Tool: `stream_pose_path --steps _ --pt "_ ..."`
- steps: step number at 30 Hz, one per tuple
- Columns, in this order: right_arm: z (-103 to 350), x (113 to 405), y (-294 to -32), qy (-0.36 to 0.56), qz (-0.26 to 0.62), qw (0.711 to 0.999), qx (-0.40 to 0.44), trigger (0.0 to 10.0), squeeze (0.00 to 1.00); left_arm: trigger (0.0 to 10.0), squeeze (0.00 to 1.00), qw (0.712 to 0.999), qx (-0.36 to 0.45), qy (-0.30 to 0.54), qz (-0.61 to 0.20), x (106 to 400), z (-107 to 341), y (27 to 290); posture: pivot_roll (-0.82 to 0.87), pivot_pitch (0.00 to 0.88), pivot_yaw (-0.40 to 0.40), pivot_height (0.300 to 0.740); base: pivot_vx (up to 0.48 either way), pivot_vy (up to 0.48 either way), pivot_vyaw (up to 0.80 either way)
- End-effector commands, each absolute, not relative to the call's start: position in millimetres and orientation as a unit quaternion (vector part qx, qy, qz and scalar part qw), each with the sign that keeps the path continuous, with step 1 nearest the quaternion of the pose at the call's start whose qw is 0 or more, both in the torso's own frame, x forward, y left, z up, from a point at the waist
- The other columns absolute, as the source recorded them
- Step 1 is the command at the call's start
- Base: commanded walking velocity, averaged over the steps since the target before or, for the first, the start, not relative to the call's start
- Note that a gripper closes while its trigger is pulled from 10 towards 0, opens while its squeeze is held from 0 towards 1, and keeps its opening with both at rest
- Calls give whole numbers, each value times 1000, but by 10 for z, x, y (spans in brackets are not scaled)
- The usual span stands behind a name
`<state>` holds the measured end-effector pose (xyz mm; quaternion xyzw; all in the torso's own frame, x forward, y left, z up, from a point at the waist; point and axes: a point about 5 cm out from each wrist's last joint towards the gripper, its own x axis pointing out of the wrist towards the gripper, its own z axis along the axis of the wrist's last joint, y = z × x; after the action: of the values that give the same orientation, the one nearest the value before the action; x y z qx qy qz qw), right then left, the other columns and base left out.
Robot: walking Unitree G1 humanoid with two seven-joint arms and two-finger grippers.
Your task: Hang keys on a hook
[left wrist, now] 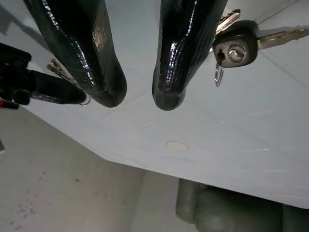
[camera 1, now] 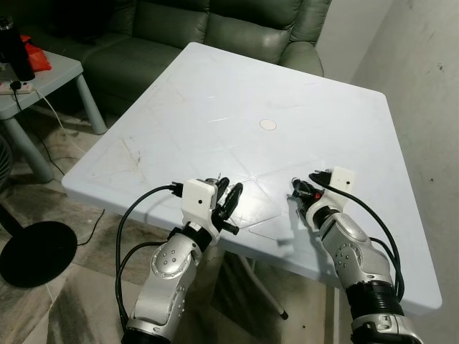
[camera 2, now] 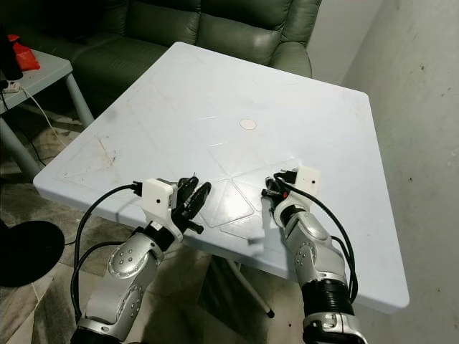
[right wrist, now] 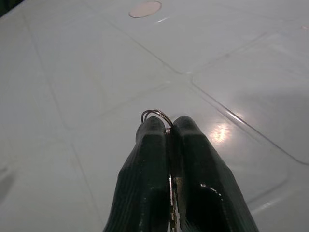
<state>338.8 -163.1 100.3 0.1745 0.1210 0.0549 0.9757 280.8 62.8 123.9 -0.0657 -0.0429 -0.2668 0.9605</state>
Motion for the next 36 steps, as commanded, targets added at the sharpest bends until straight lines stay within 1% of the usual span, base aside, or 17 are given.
stream_pose_path --steps 1,5,9,10,11,12,13,14,17,18,19,20,22,26,31,34,36 --pt "1026 3377 -1679 119 46 977 172 0 0 10000 0 959 -72 -46 -270 2808 1255 563 -14 71 -141 740 0 0 0" --pt "1048 3398 -1679 116 43 980 158 0 0 10000 0 959 -72 -47 -269 2808 1256 567 -14 73 -140 740 0 0 0" --pt "1143 3419 -1700 91 31 988 122 0 0 10000 0 960 -71 -49 -266 2824 1270 586 -13 77 -138 740 0 0 0" --pt "1173 3432 -1707 87 27 989 117 431 0 10000 0 961 -70 -50 -263 2835 1275 597 -13 77 -138 740 0 0 0" --pt "1173 3432 -1707 87 27 989 117 431 0 10000 0 961 -70 -50 -263 2835 1275 597 -13 77 -138 740 0 0 0" --pt "1247 3461 -1733 72 18 994 84 8000 0 10000 0 963 -68 -52 -256 2863 1294 629 -15 83 -139 740 0 0 0" --pt "1319 3495 -1766 57 4 997 46 10000 0 10000 0 965 -69 -57 -247 2896 1320 670 -15 83 -139 740 0 0 0" --pt "1319 3495 -1766 57 4 997 46 10000 0 10000 0 965 -69 -57 -247 2896 1320 670 -15 83 -139 740 0 0 0" --pt "1480 3532 -1800 17 -5 1000 -8 10000 0 10000 0 970 -76 -76 -217 3006 1446 788 -20 85 -138 740 0 0 0" --pt "1521 3531 -1794 5 1 1000 -3 10000 0 10000 0 971 -79 -83 -210 3035 1495 820 -22 83 -137 740 0 0 0" --pt "1567 3525 -1784 -11 11 1000 1 10000 0 10000 0 971 -82 -91 -204 3058 1543 850 -23 83 -135 740 0 0 0" --pt "1676 3483 -1747 -60 40 997 -14 10000 0 10000 0 973 -79 -109 -188 3107 1642 924 -25 81 -132 740 0 0 0" --pt "1738 3424 -1701 -92 73 993 -17 10000 0 10000 0 974 -80 -126 -170 3149 1741 1012 -31 78 -127 740 0 0 0" --pt "1752 3311 -1694 -118 86 989 11 10000 0 10000 0 976 -104 -142 -130 3197 1866 1208 -38 70 -109 740 0 0 0" --pt "1685 3226 -1750 -121 64 990 17 10000 0 10000 0 980 -80 -146 -108 3185 1846 1347 -44 62 -97 740 0 0 0" --pt "1582 3169 -1784 -112 59 992 -1 10000 0 10000 0 986 -96 -112 -75 3226 1711 1474 -48 48 -89 740 0 0 0" --pt "1568 3166 -1799 -110 53 993 3 10000 0 10000 0 986 -102 -110 -74 3235 1700 1489 -49 44 -87 740 0 0 0"
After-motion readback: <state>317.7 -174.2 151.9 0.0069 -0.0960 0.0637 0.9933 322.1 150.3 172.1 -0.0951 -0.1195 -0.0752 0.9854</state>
